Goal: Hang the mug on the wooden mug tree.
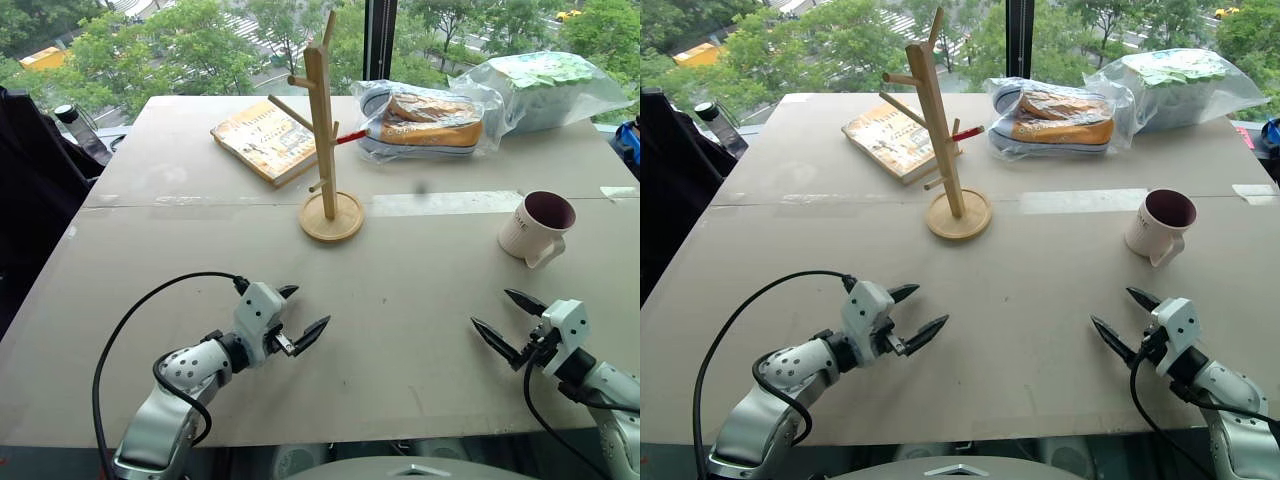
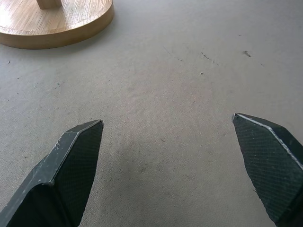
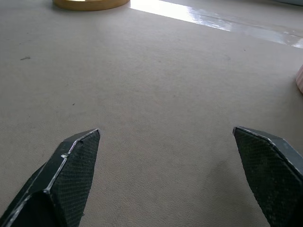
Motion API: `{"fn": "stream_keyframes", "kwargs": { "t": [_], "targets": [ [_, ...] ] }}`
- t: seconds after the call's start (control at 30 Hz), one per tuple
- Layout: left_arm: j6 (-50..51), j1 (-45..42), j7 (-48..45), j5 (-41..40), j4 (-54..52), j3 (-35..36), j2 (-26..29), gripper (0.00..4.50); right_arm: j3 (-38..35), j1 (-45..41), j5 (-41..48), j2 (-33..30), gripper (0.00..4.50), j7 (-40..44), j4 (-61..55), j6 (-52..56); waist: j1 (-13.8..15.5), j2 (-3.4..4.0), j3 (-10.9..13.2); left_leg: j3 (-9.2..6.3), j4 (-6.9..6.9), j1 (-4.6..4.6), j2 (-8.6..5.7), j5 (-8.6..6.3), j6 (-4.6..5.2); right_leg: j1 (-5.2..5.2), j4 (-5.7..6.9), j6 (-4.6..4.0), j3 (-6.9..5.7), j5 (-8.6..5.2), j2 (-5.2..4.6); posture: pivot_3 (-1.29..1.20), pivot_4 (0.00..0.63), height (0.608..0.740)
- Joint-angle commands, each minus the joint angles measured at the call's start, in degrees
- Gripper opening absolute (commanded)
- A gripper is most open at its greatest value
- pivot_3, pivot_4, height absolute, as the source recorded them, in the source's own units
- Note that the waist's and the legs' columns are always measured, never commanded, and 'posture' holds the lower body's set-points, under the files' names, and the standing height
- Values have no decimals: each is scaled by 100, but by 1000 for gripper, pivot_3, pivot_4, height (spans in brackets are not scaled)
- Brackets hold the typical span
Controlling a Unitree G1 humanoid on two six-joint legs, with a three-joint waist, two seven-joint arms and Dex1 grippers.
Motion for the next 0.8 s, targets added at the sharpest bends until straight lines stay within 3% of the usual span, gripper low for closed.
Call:
{"fn": "stream_keyframes", "kwargs": {
  "t": [0.03,0.8],
  "targets": [
    [-4,-15,79,-120,-245,98,-68,4500,-160,21,95,-44,4450,-1,-176,-101,0,0,0,0,0,0,0,0,0,0,0,0,0,0,0,0,150,740],
    [-27,-77,69,-237,-172,102,-112,4500,-141,20,69,7,4450,-81,-210,-86,3,0,0,0,0,-1,0,0,0,0,0,0,-1,0,1,0,150,740]
  ]
}}
